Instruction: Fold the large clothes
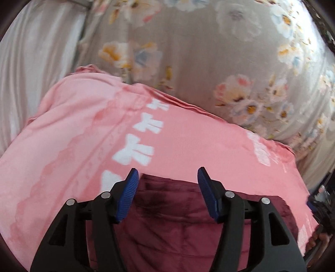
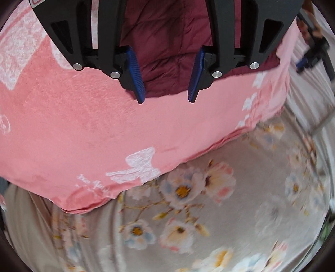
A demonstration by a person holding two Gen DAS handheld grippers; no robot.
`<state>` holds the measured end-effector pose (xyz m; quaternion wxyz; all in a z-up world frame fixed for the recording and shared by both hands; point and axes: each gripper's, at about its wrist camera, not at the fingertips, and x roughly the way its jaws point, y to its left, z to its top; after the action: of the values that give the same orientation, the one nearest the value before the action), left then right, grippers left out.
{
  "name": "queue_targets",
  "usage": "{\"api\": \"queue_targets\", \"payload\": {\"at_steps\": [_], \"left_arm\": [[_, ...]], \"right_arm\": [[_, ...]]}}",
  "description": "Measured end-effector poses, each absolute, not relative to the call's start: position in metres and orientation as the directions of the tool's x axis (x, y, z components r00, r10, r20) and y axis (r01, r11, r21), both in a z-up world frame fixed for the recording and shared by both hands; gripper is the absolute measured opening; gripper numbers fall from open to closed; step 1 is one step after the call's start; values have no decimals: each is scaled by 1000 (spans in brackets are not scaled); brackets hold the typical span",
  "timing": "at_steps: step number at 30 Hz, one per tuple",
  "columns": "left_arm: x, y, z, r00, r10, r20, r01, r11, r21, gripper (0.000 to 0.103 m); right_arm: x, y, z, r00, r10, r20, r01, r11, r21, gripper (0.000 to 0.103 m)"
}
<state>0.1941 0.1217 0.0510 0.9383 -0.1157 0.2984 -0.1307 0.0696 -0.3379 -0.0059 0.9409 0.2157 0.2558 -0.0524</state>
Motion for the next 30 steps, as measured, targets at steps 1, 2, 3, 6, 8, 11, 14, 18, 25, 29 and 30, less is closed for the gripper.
{"api": "queue_targets", "payload": {"at_steps": [1,2,3,6,8,11,14,18,25,29,30], "left_arm": [[195,109,51,763,-351,-543,216,930,-298,56],[194,98,51,744,-377,-552,247,922,-297,56],[193,80,49,715,-411,-565,296,911,-288,56],[186,25,40,654,-450,-607,403,888,-224,56],[184,-6,30,619,-459,-637,445,874,-198,56],[192,-35,8,565,-461,-684,461,864,-202,56],[201,-46,-11,546,-430,-719,439,878,-193,55],[212,-37,-26,541,-390,-745,409,896,-172,52],[230,20,-27,593,-287,-752,312,943,-114,49],[237,60,-20,623,-251,-741,232,964,-132,46],[237,71,-17,635,-244,-733,207,968,-143,46]], "right_arm": [[75,-325,-7,854,24,-520,188,917,351,35],[81,-307,-8,842,45,-537,155,934,321,33],[86,-292,-9,834,63,-548,125,946,299,32],[102,-244,-12,812,114,-573,31,971,237,32],[112,-221,-16,797,139,-588,-13,977,212,32],[126,-201,-27,770,156,-618,-47,981,189,31],[144,-201,-46,723,138,-677,-30,985,170,24],[148,-225,-55,705,98,-702,17,988,156,13],[133,-293,-59,700,-25,-713,184,972,146,8],[122,-325,-58,705,-65,-707,259,951,171,6],[120,-332,-58,706,-72,-705,276,944,179,6]]}}
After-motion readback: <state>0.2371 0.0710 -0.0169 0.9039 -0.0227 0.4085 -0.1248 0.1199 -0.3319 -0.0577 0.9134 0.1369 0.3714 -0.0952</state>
